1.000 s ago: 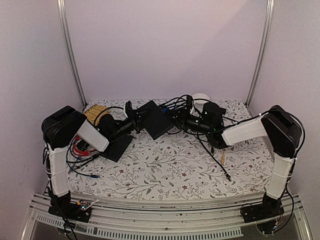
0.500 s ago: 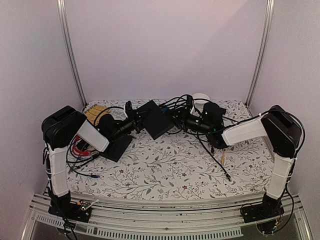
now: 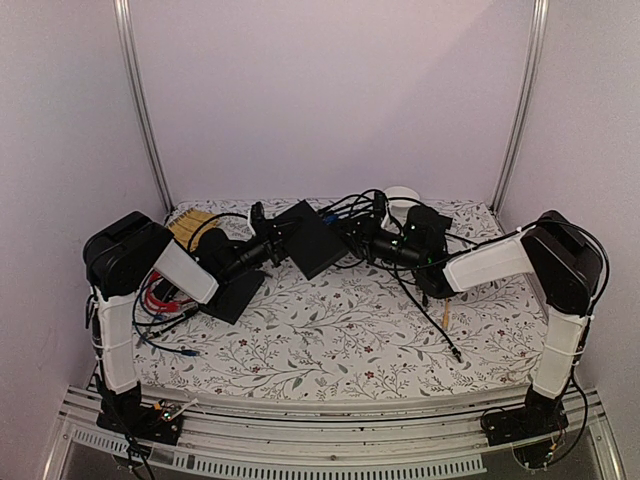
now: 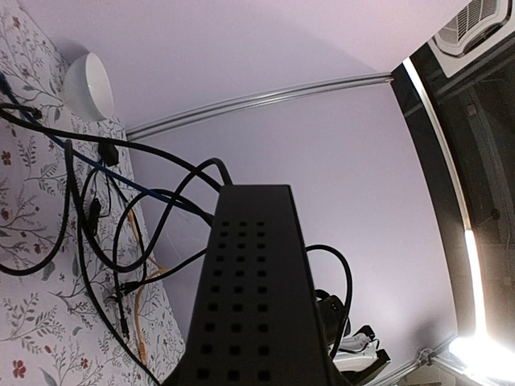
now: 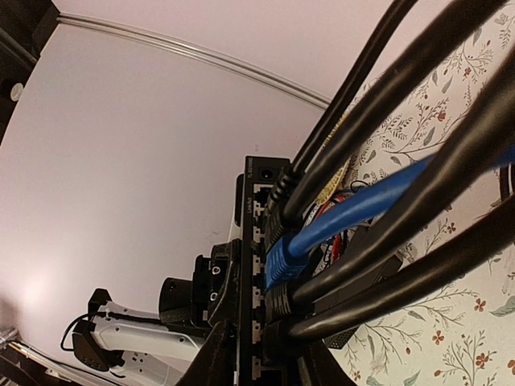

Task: Pull the plug from the switch port
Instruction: Pull the connector from the switch port.

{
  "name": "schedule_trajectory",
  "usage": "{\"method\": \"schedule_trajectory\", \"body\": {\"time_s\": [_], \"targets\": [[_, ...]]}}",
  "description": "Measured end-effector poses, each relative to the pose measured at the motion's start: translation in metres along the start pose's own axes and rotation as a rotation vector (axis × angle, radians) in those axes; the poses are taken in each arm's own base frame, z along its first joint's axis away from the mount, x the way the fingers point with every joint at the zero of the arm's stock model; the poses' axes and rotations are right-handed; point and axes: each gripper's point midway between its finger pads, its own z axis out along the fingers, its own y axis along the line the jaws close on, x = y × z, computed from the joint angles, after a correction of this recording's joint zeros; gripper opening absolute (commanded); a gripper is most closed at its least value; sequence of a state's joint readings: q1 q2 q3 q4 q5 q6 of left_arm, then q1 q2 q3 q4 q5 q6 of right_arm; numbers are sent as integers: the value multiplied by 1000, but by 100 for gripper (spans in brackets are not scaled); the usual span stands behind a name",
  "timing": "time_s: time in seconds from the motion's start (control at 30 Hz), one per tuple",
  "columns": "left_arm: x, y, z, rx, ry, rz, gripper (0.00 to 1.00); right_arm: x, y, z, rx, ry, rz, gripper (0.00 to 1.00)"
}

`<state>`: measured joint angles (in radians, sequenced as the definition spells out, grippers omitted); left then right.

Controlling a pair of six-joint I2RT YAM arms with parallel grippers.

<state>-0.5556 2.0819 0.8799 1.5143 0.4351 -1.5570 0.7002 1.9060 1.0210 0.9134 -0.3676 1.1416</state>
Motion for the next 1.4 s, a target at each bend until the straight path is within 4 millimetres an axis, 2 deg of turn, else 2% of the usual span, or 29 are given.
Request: {"method": "schedule_trajectory", "body": {"time_s": [0.67, 1.1, 1.4], "targets": [[0, 0, 0, 0, -2, 1, 0, -3, -3, -2, -11, -29, 29, 20], [-1, 0, 0, 0, -5, 1, 0, -2, -6, -1, -5, -26, 41, 3], [-1, 0, 1, -2, -26, 6, 0, -5, -8, -1, 4, -41, 29, 2]]}}
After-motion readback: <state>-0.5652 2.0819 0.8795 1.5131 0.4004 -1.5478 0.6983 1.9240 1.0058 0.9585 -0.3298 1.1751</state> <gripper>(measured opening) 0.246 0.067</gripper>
